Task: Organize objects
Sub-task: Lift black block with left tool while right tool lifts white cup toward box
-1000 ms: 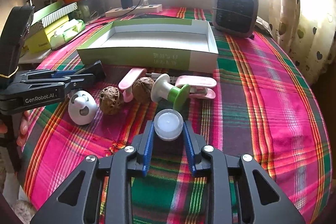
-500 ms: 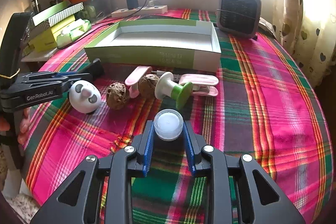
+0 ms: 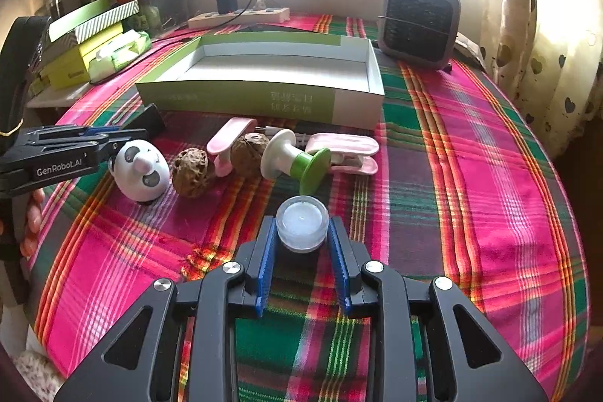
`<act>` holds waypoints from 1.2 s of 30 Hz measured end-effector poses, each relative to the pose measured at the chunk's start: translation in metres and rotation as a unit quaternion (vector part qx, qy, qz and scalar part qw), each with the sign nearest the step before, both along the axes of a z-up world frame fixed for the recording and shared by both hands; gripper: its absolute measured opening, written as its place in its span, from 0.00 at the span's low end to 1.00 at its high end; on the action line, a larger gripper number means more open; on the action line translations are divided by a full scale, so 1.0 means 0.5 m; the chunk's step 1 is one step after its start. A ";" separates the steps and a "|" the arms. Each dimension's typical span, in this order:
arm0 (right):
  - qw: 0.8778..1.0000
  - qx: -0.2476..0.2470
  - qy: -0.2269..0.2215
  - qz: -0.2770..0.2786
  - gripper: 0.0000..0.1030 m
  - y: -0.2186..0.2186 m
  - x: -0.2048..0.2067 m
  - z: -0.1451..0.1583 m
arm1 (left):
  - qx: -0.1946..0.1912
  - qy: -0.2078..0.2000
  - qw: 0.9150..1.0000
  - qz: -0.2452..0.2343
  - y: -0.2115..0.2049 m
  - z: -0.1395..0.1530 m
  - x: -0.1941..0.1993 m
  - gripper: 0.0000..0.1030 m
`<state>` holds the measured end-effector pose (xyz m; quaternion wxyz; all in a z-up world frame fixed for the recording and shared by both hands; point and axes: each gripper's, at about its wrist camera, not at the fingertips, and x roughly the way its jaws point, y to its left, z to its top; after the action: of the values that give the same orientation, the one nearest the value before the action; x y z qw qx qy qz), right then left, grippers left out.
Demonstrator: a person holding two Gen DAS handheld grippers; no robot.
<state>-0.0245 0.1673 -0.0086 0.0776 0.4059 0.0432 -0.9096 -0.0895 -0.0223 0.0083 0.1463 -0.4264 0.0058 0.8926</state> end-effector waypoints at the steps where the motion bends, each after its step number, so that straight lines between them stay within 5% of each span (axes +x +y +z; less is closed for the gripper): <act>1: 1.000 0.002 -0.001 0.001 0.28 -0.001 -0.002 0.000 | -0.001 0.000 1.000 0.002 0.000 0.000 -0.002 0.25; 5: 1.000 0.013 -0.001 -0.010 0.38 -0.004 -0.013 0.001 | -0.008 0.002 1.000 0.005 0.003 -0.001 -0.007 0.25; 11: 1.000 0.010 -0.002 -0.012 0.39 -0.003 -0.016 0.000 | -0.014 0.005 1.000 0.007 0.004 -0.001 -0.008 0.23; 17: 1.000 0.006 -0.001 -0.004 0.28 -0.005 -0.014 0.000 | -0.017 0.007 1.000 0.007 0.006 0.000 -0.003 0.21; 36: 1.000 -0.008 0.018 0.005 0.28 -0.009 -0.001 0.031 | 0.001 0.019 1.000 -0.001 0.006 0.040 0.025 0.21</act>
<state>-0.0250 0.1629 0.0068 0.0849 0.3885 0.0399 -0.9167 -0.0771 -0.0191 0.0283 0.1474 -0.4096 0.0082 0.9002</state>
